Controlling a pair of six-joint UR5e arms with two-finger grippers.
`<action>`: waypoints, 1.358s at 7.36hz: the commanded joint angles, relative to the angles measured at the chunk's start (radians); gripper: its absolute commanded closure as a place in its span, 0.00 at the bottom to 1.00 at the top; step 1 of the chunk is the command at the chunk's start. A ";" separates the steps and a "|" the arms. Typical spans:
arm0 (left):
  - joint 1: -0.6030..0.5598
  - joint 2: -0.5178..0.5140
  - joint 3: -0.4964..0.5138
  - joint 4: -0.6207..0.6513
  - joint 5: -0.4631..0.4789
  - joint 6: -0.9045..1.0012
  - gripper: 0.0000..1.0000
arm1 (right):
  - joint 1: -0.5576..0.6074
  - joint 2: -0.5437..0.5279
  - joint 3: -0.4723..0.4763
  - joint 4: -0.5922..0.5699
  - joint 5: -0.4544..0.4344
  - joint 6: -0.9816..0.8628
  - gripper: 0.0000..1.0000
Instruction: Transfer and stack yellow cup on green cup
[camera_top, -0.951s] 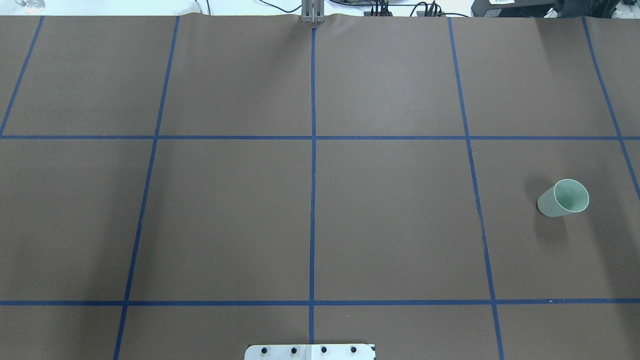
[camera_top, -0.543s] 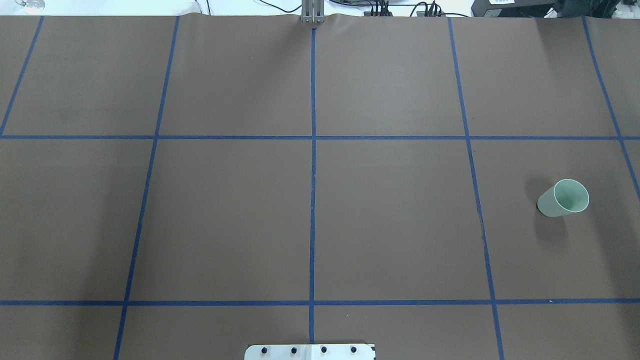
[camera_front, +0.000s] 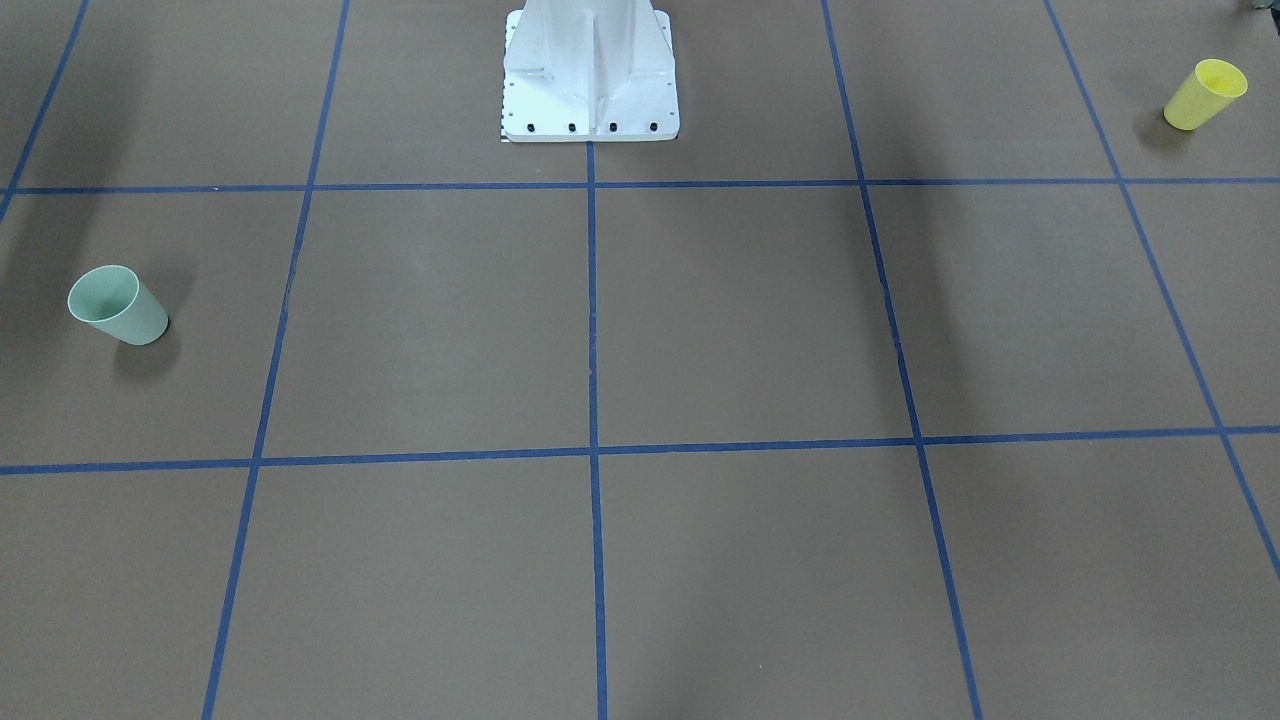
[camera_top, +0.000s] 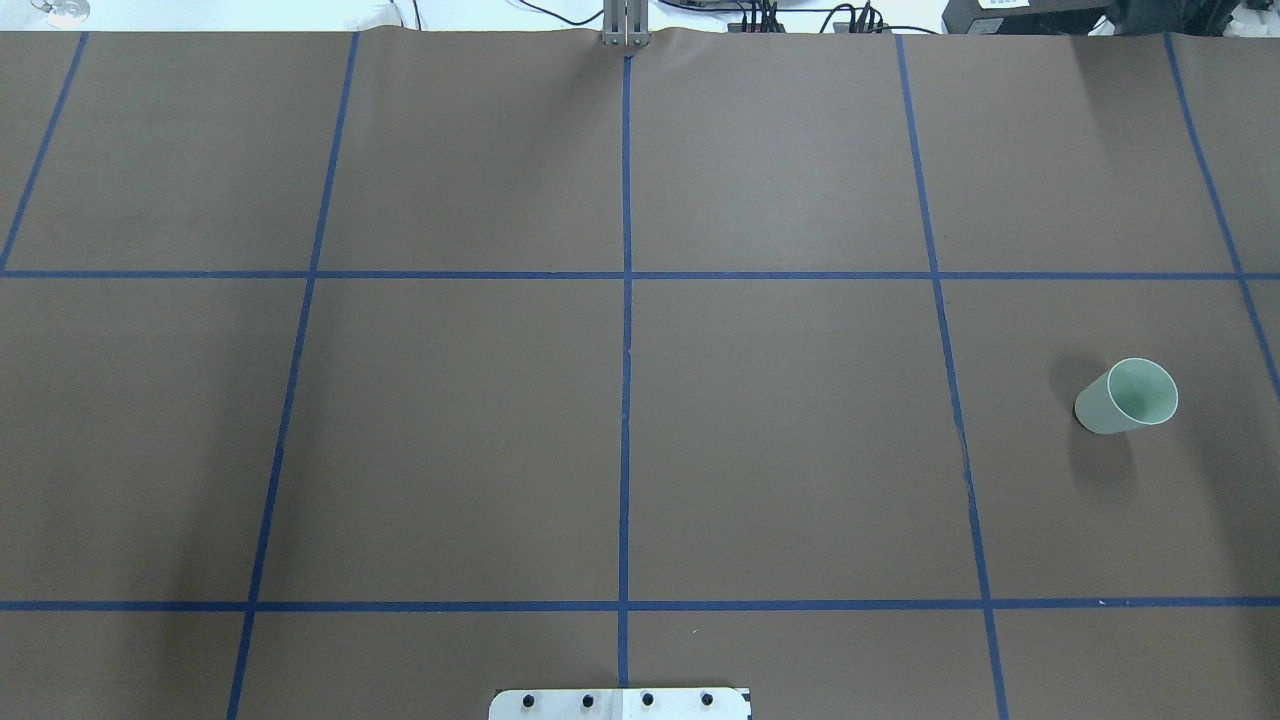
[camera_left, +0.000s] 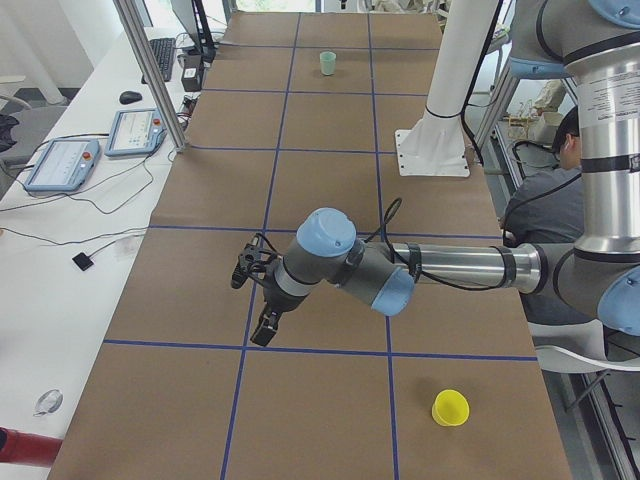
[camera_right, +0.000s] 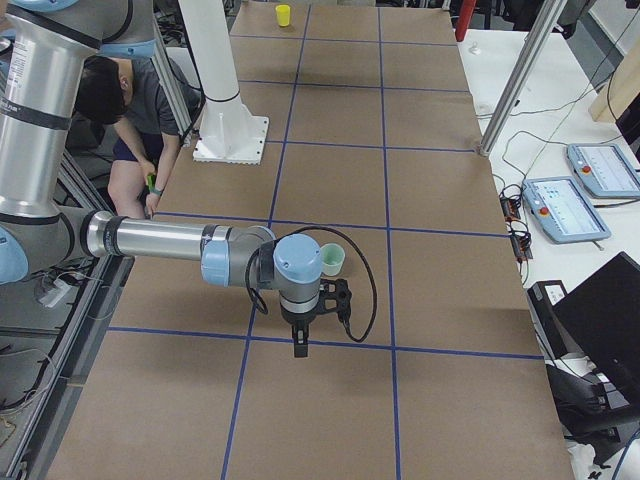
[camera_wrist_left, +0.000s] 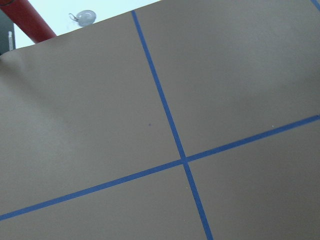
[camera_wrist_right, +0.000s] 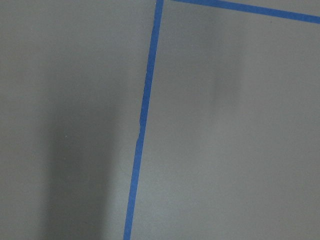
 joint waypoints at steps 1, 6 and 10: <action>0.005 0.000 -0.041 -0.005 0.168 -0.205 0.00 | 0.000 -0.003 -0.001 0.000 0.000 -0.001 0.01; 0.087 0.000 -0.044 0.108 0.613 -0.495 0.00 | 0.000 -0.011 0.000 0.000 0.000 -0.001 0.00; 0.141 0.006 -0.043 0.406 0.923 -0.762 0.00 | 0.000 -0.026 -0.001 0.000 -0.002 0.001 0.00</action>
